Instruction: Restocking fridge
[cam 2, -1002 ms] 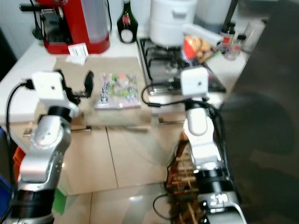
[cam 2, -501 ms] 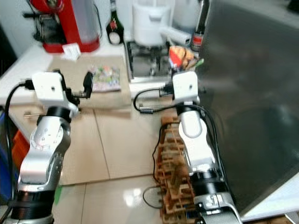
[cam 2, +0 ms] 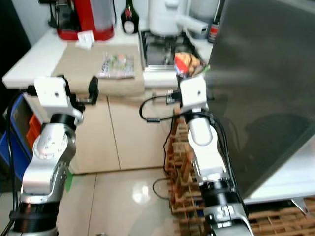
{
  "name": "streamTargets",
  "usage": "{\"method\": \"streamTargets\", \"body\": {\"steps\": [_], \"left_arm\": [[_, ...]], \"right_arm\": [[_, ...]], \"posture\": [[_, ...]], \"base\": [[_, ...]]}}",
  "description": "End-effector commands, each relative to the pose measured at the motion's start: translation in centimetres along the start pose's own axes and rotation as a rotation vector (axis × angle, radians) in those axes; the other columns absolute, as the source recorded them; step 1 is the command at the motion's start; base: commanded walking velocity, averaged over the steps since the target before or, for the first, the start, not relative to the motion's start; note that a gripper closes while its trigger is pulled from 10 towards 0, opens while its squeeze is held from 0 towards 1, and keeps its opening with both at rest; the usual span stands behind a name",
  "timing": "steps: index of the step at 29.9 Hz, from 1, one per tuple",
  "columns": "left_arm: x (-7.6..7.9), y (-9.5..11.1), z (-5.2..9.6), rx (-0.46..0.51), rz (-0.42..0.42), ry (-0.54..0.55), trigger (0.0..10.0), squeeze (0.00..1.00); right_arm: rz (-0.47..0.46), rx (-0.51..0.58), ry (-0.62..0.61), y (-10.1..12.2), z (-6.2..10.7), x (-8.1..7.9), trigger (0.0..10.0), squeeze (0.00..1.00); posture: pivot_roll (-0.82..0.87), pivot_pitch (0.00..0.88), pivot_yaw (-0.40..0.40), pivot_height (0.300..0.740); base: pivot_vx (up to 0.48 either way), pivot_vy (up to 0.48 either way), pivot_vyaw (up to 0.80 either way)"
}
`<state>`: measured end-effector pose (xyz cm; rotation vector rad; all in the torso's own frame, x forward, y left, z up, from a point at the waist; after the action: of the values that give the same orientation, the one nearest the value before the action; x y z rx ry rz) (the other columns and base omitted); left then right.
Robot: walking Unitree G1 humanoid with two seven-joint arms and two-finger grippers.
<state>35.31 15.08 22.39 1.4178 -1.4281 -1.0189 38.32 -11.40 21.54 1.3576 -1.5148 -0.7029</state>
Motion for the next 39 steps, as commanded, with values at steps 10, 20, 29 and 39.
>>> {"method": "streamTargets", "body": {"steps": [10, 20, 29, 39], "left_arm": [[0.5, 0.2, 0.3, 0.005, 0.008, 0.002, 10.0, 0.0], [1.0, -0.3, 0.5, -0.015, 0.005, -0.011, 10.0, 0.0], [0.9, -1.6, 0.5, -0.069, 0.047, -0.066, 10.0, 0.0], [-0.2, -6.2, 1.6, -0.222, 0.109, -0.044, 10.0, 0.0]], "right_arm": [[-0.004, 0.001, 0.024, 0.2, 0.1, 0.0, 0.0, 0.0], [-0.064, -0.124, 0.124, -2.1, 1.8, -0.4, 0.0, 0.0], [-0.127, -0.42, 0.132, -8.6, 5.3, 0.3, 0.0, 0.0], [-0.119, -0.507, 0.102, -10.4, 6.5, 0.7, 0.0, 0.0]], "posture": [[-0.1, 0.0, -0.003, 0.74], [-0.11, 0.0, -0.002, 0.74], [-0.1, 0.0, 0.034, 0.74], [-0.1, 0.0, 0.032, 0.74]], "base": [[-0.303, 0.0, 0.0], [-0.289, 0.0, 0.0], [-0.056, -0.092, 0.0], [0.333, -0.335, 0.0]]}}
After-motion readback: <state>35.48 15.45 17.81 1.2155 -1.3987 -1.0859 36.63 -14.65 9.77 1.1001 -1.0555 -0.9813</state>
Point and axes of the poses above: a point about 5 cm out from each wrist's last joint towards the gripper, its own z axis pointing back from the gripper into the wrist, its own y axis along the axis of the wrist's last joint, x = y × z, the point moved 5 cm from there along -z, pointing out of the wrist towards the gripper, and after that the axes turned 3 degrees about z, right-handed, at the moved point
